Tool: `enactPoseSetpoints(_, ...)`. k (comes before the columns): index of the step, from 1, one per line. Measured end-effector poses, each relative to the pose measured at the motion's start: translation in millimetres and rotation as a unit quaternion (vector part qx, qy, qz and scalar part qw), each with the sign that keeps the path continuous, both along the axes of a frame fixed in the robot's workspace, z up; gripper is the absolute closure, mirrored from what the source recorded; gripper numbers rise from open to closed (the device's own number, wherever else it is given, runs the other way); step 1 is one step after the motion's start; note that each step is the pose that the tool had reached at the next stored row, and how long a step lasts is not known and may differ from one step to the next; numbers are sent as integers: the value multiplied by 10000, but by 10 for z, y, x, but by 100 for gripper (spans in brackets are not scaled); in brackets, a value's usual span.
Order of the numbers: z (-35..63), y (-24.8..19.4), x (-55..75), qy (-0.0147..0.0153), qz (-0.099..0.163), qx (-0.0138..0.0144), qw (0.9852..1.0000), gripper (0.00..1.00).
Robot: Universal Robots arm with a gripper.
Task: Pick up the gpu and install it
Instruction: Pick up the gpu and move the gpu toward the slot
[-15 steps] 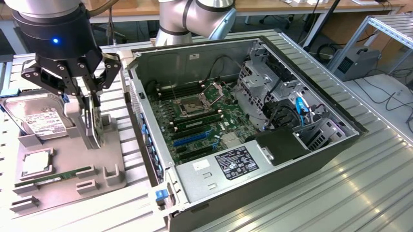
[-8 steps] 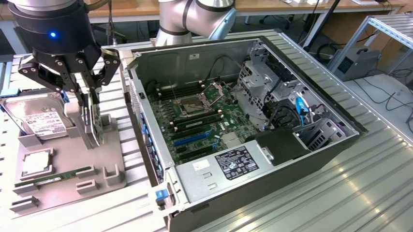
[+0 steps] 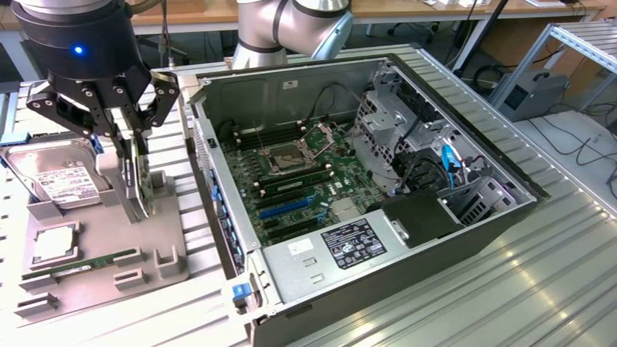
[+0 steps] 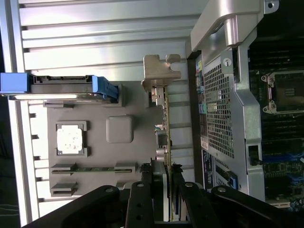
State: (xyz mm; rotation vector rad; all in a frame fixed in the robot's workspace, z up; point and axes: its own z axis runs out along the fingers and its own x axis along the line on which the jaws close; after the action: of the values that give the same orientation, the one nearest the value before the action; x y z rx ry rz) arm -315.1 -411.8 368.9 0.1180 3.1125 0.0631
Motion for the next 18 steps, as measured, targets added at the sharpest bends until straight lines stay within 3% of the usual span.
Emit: enactPoseSetpoints(18,39,0,0,0,0,0,10000,73)
